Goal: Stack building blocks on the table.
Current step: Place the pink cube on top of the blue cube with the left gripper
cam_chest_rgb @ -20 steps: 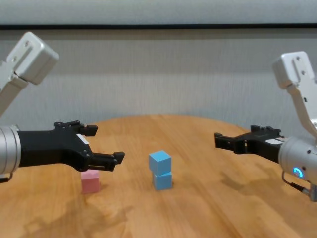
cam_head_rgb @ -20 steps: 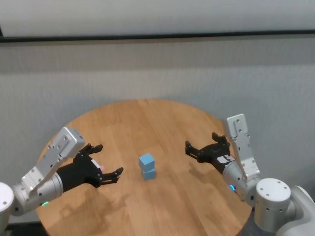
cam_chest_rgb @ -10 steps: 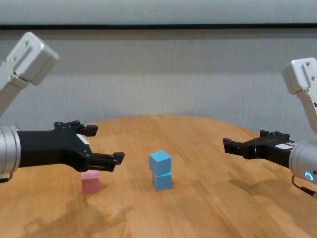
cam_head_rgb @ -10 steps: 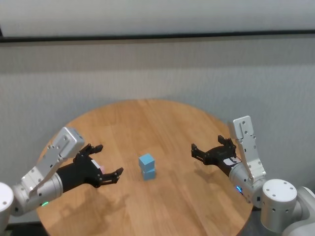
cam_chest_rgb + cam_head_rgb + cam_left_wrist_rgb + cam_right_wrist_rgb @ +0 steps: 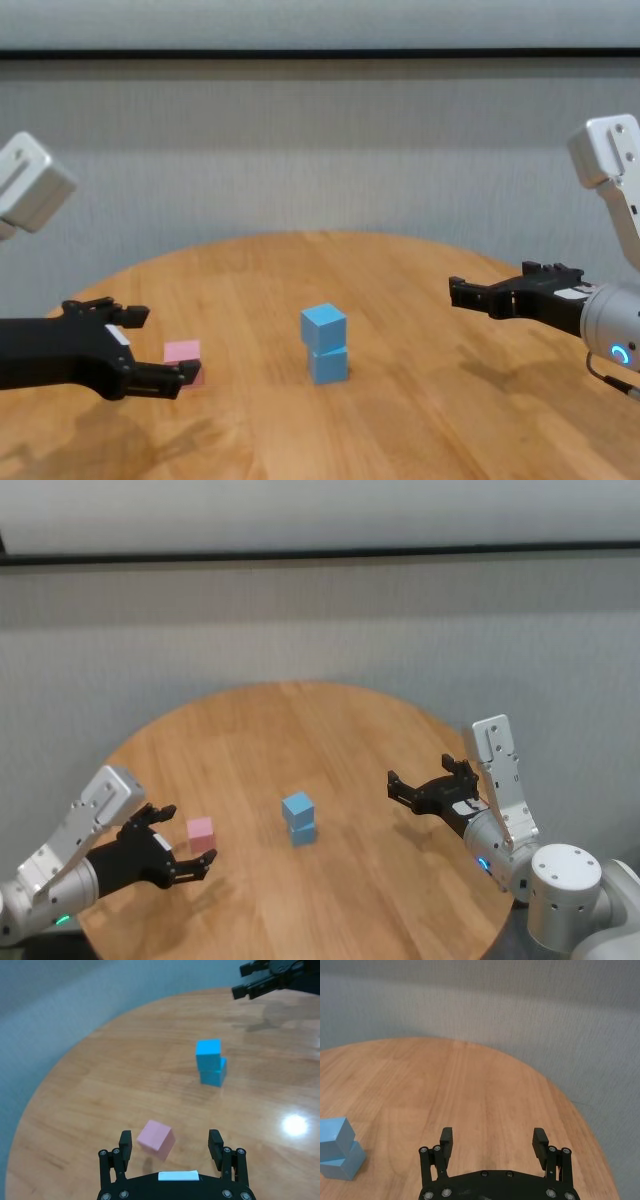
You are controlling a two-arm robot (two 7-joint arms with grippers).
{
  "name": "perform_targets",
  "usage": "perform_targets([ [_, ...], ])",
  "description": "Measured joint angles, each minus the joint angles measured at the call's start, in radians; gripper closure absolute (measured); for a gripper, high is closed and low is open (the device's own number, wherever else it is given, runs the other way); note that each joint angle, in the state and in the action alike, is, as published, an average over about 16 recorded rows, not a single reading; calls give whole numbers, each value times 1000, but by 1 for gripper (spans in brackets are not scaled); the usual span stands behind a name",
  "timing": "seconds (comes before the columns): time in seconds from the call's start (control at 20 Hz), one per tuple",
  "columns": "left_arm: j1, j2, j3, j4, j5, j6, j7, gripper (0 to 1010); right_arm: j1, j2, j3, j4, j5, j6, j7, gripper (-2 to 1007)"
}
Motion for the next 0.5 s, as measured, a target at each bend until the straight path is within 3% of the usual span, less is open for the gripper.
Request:
perform_targets([
  [0.5, -29, -23, 2, 76, 13, -9, 2, 7, 1, -2, 0, 0, 0, -1, -2, 0],
])
